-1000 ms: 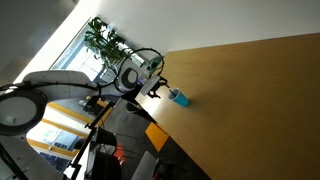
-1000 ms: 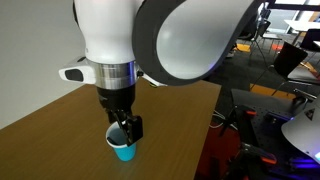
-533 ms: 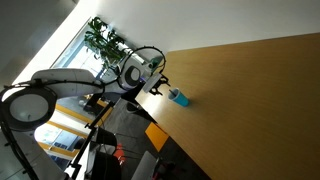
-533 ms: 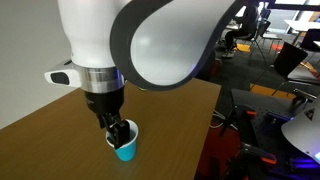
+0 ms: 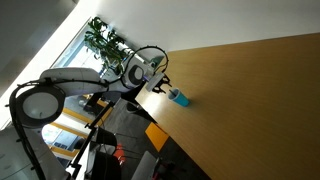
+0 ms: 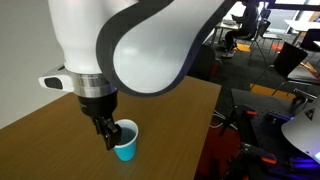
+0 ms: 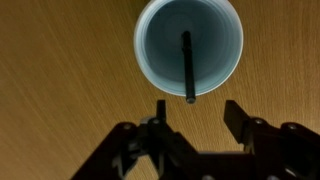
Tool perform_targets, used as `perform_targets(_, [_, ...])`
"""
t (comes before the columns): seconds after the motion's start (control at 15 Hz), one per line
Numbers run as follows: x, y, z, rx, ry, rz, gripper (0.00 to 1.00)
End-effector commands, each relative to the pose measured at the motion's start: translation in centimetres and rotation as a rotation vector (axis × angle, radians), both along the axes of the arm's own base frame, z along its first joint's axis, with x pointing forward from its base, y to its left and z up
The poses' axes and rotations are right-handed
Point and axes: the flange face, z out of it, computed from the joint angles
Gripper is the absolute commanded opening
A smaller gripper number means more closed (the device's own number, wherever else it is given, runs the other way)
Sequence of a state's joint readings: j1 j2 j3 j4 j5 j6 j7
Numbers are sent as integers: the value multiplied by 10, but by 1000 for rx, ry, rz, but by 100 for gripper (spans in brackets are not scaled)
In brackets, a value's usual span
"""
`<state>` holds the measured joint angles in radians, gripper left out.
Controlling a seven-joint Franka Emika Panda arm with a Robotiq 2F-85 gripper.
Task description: Place the pen on the table
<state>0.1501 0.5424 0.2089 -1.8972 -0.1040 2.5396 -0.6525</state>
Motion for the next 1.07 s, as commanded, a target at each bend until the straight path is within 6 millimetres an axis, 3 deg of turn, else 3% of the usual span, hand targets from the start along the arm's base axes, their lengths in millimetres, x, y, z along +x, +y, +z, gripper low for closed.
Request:
perform_targets(0.0, [7, -1, 3, -10, 1, -18, 59])
perform_targets(0.4, [6, -6, 5, -11, 2, -42, 58])
perform_targets(0.67, [6, -10, 4, -18, 10, -49, 48])
perform_targets(0.73, [6, -11, 3, -20, 11, -52, 40])
perform_targets(0.8, [6, -11, 3, -21, 13, -52, 44])
perform_targets(1.0, [6, -12, 3, -23, 18, -55, 41])
